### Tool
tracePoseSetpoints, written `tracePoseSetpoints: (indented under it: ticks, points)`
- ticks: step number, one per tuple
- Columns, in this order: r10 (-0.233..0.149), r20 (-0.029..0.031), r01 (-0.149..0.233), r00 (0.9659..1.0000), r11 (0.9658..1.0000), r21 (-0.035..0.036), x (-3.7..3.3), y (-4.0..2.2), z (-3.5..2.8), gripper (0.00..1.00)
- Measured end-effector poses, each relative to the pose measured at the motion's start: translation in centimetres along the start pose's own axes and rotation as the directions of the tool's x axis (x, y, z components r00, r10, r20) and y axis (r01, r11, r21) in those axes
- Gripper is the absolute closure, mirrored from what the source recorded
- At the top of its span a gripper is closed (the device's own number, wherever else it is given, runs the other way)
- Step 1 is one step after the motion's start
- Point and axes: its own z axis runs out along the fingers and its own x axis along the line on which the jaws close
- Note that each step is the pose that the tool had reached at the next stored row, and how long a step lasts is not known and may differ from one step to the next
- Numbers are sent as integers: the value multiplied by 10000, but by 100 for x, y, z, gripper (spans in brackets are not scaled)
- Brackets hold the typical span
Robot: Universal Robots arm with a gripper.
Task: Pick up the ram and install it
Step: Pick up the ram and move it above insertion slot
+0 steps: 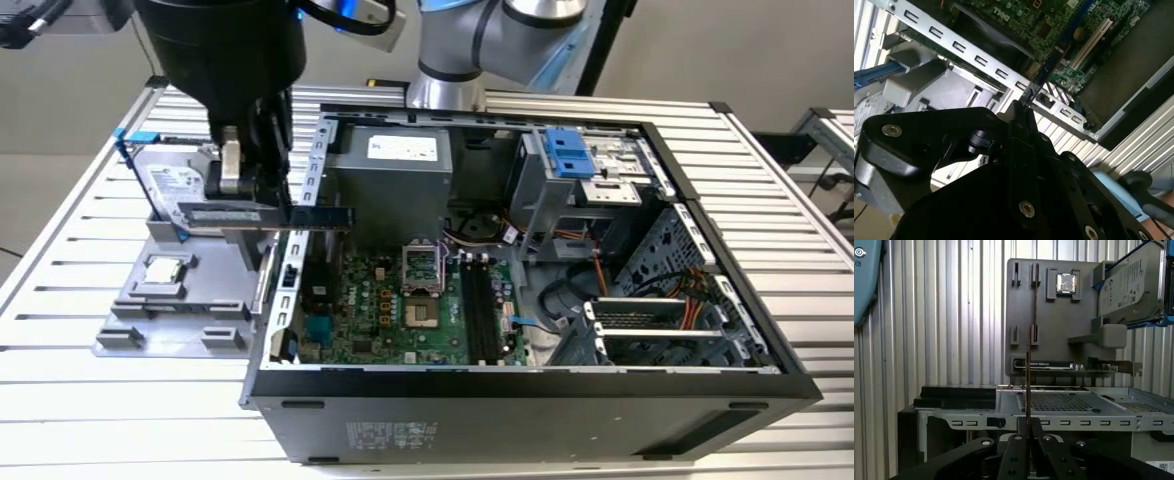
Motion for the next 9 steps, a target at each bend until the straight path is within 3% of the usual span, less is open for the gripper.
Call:
tracePoseSetpoints:
  ticks: [9]
  points:
    - [-25, 0, 25, 10000, 10000, -24, -3, -411, -4, 100]
